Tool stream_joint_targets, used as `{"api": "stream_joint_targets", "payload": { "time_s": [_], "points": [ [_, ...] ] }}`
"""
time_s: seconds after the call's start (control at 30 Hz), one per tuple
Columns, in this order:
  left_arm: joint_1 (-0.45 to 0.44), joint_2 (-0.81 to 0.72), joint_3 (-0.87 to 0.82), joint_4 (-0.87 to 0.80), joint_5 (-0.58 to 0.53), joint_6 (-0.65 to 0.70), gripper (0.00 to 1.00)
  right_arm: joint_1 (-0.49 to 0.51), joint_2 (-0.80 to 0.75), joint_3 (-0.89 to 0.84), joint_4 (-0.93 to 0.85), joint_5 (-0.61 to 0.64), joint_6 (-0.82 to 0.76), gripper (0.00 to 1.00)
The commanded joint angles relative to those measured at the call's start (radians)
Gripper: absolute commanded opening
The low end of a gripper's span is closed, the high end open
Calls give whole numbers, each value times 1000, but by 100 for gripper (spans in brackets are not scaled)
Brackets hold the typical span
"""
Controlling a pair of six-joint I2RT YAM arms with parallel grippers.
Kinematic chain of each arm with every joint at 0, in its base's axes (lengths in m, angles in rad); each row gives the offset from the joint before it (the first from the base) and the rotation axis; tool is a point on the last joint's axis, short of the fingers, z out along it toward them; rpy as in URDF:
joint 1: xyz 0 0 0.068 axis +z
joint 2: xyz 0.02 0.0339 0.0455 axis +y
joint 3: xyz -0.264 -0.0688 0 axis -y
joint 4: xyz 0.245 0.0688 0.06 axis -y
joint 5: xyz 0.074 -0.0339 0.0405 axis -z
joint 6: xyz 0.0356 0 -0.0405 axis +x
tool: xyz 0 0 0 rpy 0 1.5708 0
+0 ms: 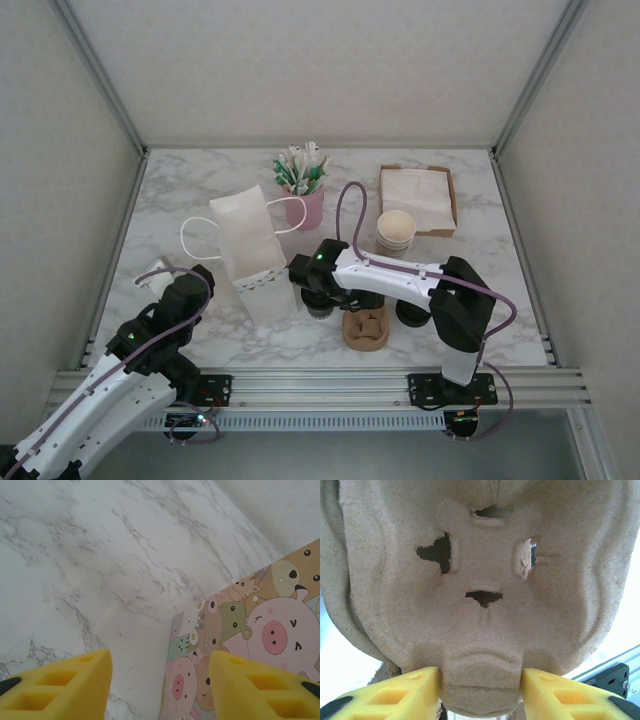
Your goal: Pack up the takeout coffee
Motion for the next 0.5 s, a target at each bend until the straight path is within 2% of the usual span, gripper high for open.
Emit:
{"api": "stream_joint_targets", "payload": {
  "time_s": [0.0,0.33,0.47],
  "points": [
    [-6,9,13,-4,-3,-24,53,-3,-17,-18,-3,20,36,48],
    [-6,16,18,0,-13,-31,53,-3,-25,-17,-17,46,51,37],
    [-6,26,37,6,-24,-20,53,-2,-52,3,-46,70,47,36]
  ]
}}
